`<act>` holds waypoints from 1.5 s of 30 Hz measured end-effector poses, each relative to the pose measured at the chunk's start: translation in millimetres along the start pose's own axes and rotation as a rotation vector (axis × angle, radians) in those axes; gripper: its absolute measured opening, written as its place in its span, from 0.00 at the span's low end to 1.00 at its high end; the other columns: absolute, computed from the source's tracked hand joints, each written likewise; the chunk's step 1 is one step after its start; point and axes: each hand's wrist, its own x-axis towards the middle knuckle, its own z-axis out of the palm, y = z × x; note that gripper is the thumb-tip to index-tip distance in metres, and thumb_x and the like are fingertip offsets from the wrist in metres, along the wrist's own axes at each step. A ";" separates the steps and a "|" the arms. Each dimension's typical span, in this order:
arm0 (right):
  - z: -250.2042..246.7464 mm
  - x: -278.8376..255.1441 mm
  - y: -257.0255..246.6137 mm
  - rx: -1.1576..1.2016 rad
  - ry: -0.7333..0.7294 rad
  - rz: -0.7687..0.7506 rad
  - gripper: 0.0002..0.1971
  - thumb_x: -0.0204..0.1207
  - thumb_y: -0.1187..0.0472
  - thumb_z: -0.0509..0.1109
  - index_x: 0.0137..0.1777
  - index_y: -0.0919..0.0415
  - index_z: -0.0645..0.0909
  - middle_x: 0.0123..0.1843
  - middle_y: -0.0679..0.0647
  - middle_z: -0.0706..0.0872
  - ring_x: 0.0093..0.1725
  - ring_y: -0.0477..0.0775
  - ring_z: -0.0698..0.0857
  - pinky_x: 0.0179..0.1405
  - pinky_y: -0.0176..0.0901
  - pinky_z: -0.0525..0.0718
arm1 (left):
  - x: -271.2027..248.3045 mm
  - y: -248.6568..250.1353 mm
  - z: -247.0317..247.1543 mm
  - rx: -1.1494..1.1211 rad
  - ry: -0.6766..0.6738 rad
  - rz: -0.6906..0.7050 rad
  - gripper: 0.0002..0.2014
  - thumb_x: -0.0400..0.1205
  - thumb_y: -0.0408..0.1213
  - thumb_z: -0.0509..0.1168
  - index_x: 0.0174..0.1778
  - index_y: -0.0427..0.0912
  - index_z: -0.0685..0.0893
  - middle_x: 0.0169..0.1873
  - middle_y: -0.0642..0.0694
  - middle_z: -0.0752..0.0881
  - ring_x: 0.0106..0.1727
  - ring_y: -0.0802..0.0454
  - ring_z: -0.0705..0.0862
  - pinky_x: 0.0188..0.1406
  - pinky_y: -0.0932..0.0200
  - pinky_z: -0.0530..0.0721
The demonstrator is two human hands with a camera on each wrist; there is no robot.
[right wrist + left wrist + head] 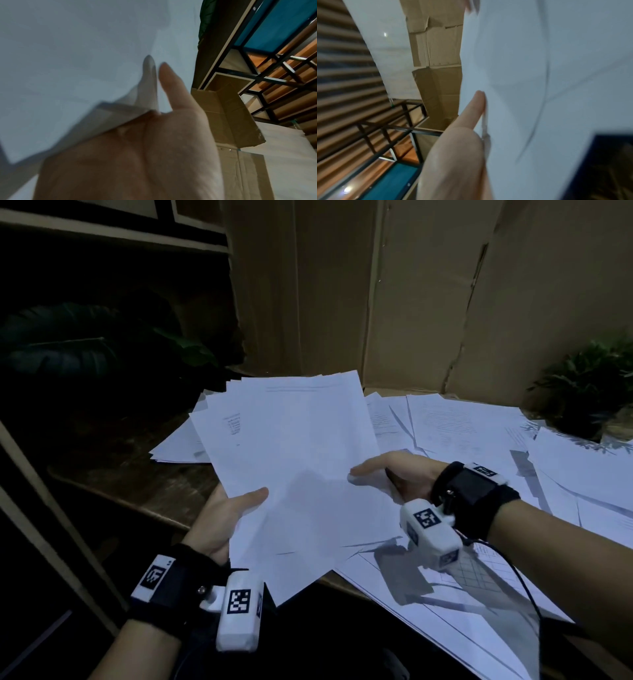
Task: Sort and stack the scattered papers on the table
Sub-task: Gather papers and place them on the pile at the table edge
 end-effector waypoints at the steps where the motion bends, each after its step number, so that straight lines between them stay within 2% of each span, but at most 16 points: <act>1: 0.7 -2.3 1.6 -0.029 0.007 -0.020 0.17 0.77 0.58 0.76 0.62 0.67 0.86 0.58 0.58 0.89 0.47 0.53 0.87 0.46 0.40 0.81 | 0.5 0.2 0.0 0.011 0.005 -0.018 0.21 0.84 0.25 0.62 0.73 0.42 0.77 0.65 0.41 0.86 0.63 0.37 0.86 0.57 0.40 0.86; 3: 5.3 -3.7 1.3 -0.069 0.034 -0.099 0.15 0.78 0.68 0.74 0.64 0.70 0.82 0.57 0.68 0.88 0.52 0.62 0.86 0.55 0.54 0.82 | 1.3 1.3 2.7 0.051 0.014 -0.023 0.21 0.84 0.25 0.62 0.74 0.43 0.77 0.65 0.43 0.87 0.63 0.40 0.87 0.59 0.41 0.85; 7: 9.7 -1.8 -4.2 -0.138 0.175 -0.263 0.04 0.80 0.71 0.71 0.51 0.63 0.85 0.48 0.59 0.89 0.52 0.64 0.86 0.56 0.51 0.82 | 4.5 1.6 8.7 0.129 0.042 0.009 0.23 0.83 0.24 0.64 0.74 0.43 0.76 0.65 0.45 0.87 0.64 0.43 0.86 0.67 0.39 0.82; 10: 5.9 -3.8 -7.5 -0.081 0.211 -0.350 0.14 0.81 0.70 0.70 0.66 0.66 0.83 0.61 0.62 0.90 0.63 0.66 0.87 0.70 0.61 0.81 | 4.5 2.9 12.0 0.138 0.038 0.010 0.22 0.84 0.25 0.63 0.75 0.43 0.75 0.65 0.47 0.87 0.65 0.46 0.86 0.63 0.47 0.83; 17: -7.9 -19.1 -22.8 0.021 0.217 -0.491 0.14 0.83 0.71 0.67 0.66 0.65 0.82 0.59 0.56 0.91 0.53 0.51 0.91 0.52 0.40 0.86 | -4.8 37.6 26.4 -0.116 -0.130 -0.145 0.16 0.81 0.34 0.61 0.60 0.37 0.90 0.61 0.38 0.88 0.60 0.42 0.88 0.58 0.49 0.88; 19: -9.7 -21.7 -28.3 0.032 0.229 -0.537 0.14 0.83 0.70 0.68 0.67 0.64 0.82 0.58 0.53 0.91 0.54 0.49 0.91 0.53 0.38 0.87 | -7.3 56.4 32.8 -0.168 -0.187 -0.145 0.17 0.77 0.37 0.64 0.58 0.38 0.91 0.60 0.38 0.89 0.59 0.41 0.89 0.54 0.47 0.89; 21: -8.6 -24.1 -33.5 0.030 0.231 -0.586 0.16 0.83 0.71 0.68 0.70 0.65 0.81 0.62 0.55 0.90 0.59 0.51 0.90 0.60 0.40 0.87 | -4.8 69.8 39.9 -0.094 -0.212 -0.101 0.22 0.75 0.39 0.66 0.64 0.37 0.87 0.60 0.39 0.89 0.60 0.42 0.88 0.53 0.50 0.89; 24: -1.8 -22.3 -37.2 0.097 0.296 -0.654 0.16 0.82 0.71 0.69 0.69 0.67 0.82 0.62 0.58 0.90 0.58 0.54 0.90 0.61 0.45 0.87 | 11.2 75.8 46.6 0.069 -0.107 0.054 0.22 0.78 0.34 0.67 0.69 0.40 0.81 0.62 0.45 0.88 0.62 0.47 0.87 0.58 0.55 0.88; 26: 4.6 -15.7 -33.6 0.266 0.464 -0.667 0.20 0.79 0.70 0.73 0.71 0.68 0.79 0.62 0.60 0.89 0.55 0.54 0.89 0.57 0.47 0.86 | 21.9 74.8 48.2 0.064 -0.005 0.124 0.19 0.85 0.30 0.62 0.73 0.37 0.78 0.64 0.43 0.87 0.65 0.46 0.86 0.66 0.50 0.83; 28: 12.1 -10.8 -27.4 0.456 0.618 -0.510 0.30 0.78 0.60 0.77 0.78 0.63 0.71 0.65 0.58 0.82 0.53 0.53 0.85 0.55 0.48 0.81 | 30.1 74.6 46.5 0.029 0.058 0.152 0.19 0.86 0.30 0.61 0.74 0.34 0.77 0.65 0.41 0.86 0.64 0.46 0.86 0.67 0.48 0.83; 30: 23.2 -11.4 -18.3 0.709 0.499 -0.245 0.33 0.79 0.51 0.75 0.78 0.61 0.66 0.59 0.59 0.75 0.50 0.56 0.80 0.52 0.47 0.78 | 35.5 77.7 46.0 -0.013 0.090 0.168 0.19 0.86 0.29 0.62 0.74 0.33 0.76 0.63 0.41 0.87 0.62 0.48 0.88 0.60 0.52 0.86; 33: 43.9 -12.9 -9.8 1.037 0.212 -0.062 0.32 0.75 0.52 0.73 0.72 0.66 0.65 0.56 0.66 0.74 0.48 0.61 0.75 0.50 0.50 0.74 | 39.4 81.6 50.3 -0.022 0.102 0.192 0.17 0.85 0.28 0.63 0.71 0.31 0.79 0.61 0.41 0.88 0.59 0.48 0.89 0.54 0.56 0.89; 36: 61.8 -15.1 -13.2 1.269 0.011 -0.088 0.33 0.66 0.58 0.71 0.71 0.70 0.71 0.60 0.63 0.81 0.45 0.60 0.80 0.62 0.43 0.74 | 39.5 79.7 57.4 0.031 0.071 0.237 0.12 0.84 0.25 0.64 0.63 0.37 0.83 0.57 0.44 0.89 0.56 0.50 0.90 0.53 0.58 0.89; 38: 71.4 -18.5 -19.8 1.347 -0.113 -0.152 0.34 0.65 0.60 0.68 0.72 0.76 0.73 0.69 0.67 0.83 0.63 0.66 0.84 0.76 0.53 0.73 | 39.3 78.0 60.0 0.097 0.044 0.267 0.13 0.82 0.23 0.65 0.61 0.38 0.83 0.58 0.43 0.89 0.57 0.48 0.89 0.54 0.56 0.88; 40: 78.4 -21.2 -24.8 1.387 -0.156 -0.206 0.34 0.66 0.62 0.68 0.74 0.75 0.71 0.70 0.71 0.82 0.70 0.70 0.81 0.78 0.61 0.73 | 39.4 76.6 60.9 0.158 0.028 0.297 0.14 0.82 0.22 0.65 0.62 0.38 0.82 0.58 0.44 0.89 0.57 0.50 0.89 0.53 0.59 0.87; 45: 83.0 -17.8 -27.6 1.394 -0.194 -0.211 0.30 0.72 0.62 0.67 0.74 0.75 0.70 0.69 0.73 0.82 0.70 0.72 0.82 0.76 0.64 0.74 | 39.8 75.2 64.1 0.301 -0.019 0.366 0.14 0.83 0.23 0.64 0.61 0.42 0.81 0.58 0.47 0.88 0.59 0.53 0.88 0.54 0.63 0.85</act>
